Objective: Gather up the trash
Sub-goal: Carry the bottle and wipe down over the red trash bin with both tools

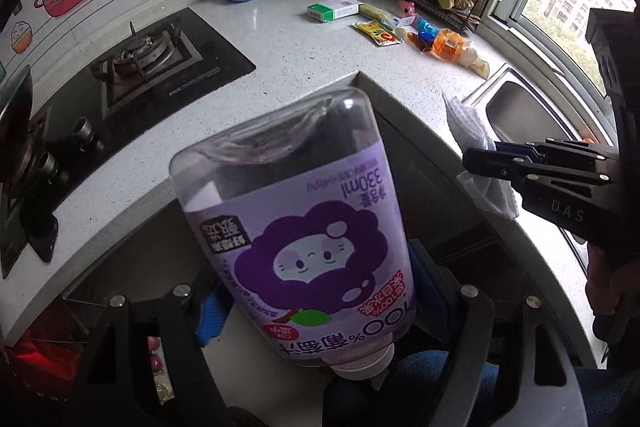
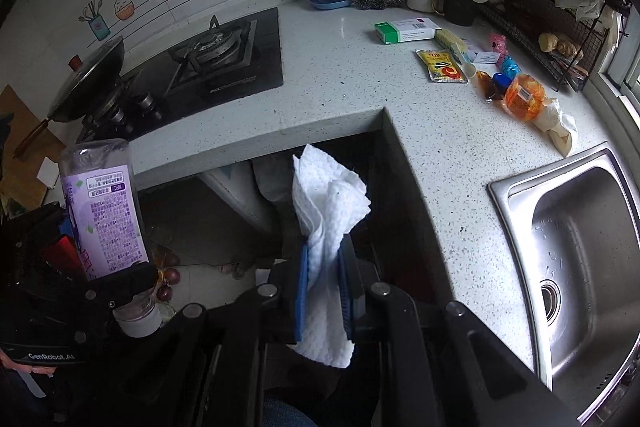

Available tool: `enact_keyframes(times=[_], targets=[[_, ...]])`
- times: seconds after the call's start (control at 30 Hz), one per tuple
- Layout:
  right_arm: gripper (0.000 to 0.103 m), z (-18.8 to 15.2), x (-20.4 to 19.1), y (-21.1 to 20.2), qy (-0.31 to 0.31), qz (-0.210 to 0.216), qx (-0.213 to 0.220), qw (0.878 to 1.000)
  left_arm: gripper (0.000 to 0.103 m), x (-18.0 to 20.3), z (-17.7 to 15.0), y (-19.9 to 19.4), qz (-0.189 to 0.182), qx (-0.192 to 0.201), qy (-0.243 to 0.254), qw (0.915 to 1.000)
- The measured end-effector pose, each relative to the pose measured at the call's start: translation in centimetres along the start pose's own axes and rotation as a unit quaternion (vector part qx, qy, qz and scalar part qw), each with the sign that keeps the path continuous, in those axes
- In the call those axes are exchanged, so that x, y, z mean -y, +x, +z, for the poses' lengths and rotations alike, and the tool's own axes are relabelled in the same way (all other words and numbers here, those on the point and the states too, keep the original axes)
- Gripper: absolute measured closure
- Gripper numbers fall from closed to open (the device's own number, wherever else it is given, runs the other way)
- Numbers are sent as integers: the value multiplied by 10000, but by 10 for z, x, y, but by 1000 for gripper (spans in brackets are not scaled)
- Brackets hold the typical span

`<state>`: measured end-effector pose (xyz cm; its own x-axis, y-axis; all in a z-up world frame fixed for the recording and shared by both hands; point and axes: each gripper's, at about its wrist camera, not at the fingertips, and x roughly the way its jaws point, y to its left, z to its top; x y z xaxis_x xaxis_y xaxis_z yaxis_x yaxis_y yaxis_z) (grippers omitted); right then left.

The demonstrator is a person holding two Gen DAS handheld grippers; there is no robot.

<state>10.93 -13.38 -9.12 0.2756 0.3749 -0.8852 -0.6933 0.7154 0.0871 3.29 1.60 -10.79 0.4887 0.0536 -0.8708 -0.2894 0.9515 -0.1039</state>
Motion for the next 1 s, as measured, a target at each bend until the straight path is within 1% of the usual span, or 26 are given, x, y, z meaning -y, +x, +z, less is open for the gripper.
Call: enact_keyframes(times=[0.13,0.23,0.4,0.53,0.63,0.77,0.87,1.0], targets=[[90,-13,-17,10,6,-94,-153,9998,27,-13,-19,7,-98,-119,23,9999],[90,-22,-27,14,-44,-197,-235,9995,27,-20,-28,13,-237,-157,60,9996],[90,-34,-34,23,-24,-386,-432,9983,27,-26,-31,31,-410,-264,96,9988],[90,-45,-34,42,-44,-521,-627,9967,27,-30,-34,53,-586,-358,104,9976],[90,-52,-27,65,-25,-593,-717,9957,27,-32,-39,83,-675,-520,102,9963],[90,-68,-11,104,103,-668,-779,9947,27,-32,-50,136,-778,-758,68,9941],[90,-85,2,142,158,-713,-852,9937,27,-29,-59,182,-830,-881,92,9926],[90,-113,19,202,220,-696,-1081,9915,27,-23,-76,249,-714,-1079,141,9915]])
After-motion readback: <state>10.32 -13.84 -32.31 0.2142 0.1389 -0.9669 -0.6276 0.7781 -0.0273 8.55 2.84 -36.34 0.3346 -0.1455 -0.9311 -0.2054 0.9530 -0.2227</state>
